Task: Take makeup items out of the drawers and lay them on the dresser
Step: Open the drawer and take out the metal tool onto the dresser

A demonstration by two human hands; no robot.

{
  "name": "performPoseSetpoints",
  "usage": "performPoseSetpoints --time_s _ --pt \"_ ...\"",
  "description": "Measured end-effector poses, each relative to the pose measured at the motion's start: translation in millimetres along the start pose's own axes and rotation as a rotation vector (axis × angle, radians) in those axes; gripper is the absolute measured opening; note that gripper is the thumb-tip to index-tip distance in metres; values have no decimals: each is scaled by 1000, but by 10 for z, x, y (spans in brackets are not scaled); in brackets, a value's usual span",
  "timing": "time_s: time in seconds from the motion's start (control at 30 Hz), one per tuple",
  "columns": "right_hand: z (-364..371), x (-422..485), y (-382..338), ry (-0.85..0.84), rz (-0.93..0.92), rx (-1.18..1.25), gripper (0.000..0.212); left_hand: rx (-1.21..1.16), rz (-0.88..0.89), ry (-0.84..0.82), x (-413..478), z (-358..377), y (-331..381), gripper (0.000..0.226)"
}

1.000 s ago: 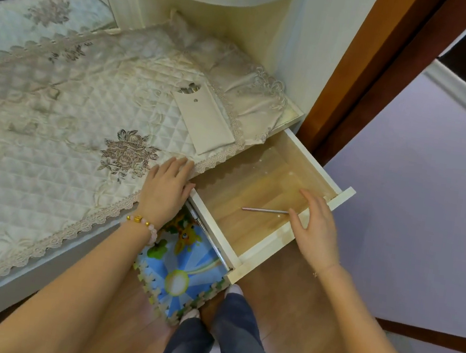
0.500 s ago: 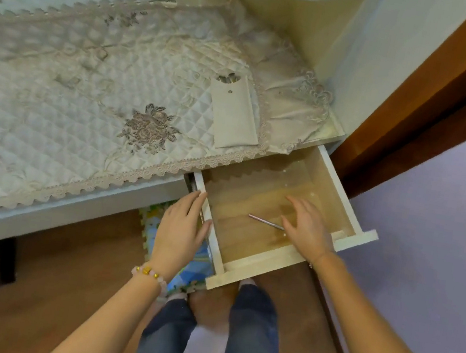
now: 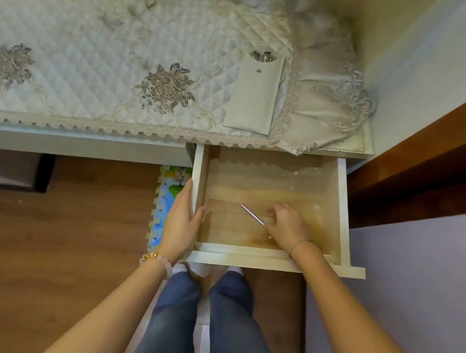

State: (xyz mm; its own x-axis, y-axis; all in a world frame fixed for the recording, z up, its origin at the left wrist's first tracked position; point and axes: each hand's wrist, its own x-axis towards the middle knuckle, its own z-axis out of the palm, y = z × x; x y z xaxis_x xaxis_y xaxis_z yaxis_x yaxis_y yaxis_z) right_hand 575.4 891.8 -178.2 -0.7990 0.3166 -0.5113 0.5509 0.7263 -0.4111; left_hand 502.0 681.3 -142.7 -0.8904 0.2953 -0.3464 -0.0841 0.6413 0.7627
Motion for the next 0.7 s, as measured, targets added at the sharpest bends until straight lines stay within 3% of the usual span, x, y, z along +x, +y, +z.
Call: performPoseSetpoints --time_s 0.33,0.7 --pt "89 115 -2 -73 48 -93 12 -146 -84 15 -28 -46 -29 57" --pt "91 77 3 -58 54 -99 17 -178 -103 -3 11 -94 -35 48"
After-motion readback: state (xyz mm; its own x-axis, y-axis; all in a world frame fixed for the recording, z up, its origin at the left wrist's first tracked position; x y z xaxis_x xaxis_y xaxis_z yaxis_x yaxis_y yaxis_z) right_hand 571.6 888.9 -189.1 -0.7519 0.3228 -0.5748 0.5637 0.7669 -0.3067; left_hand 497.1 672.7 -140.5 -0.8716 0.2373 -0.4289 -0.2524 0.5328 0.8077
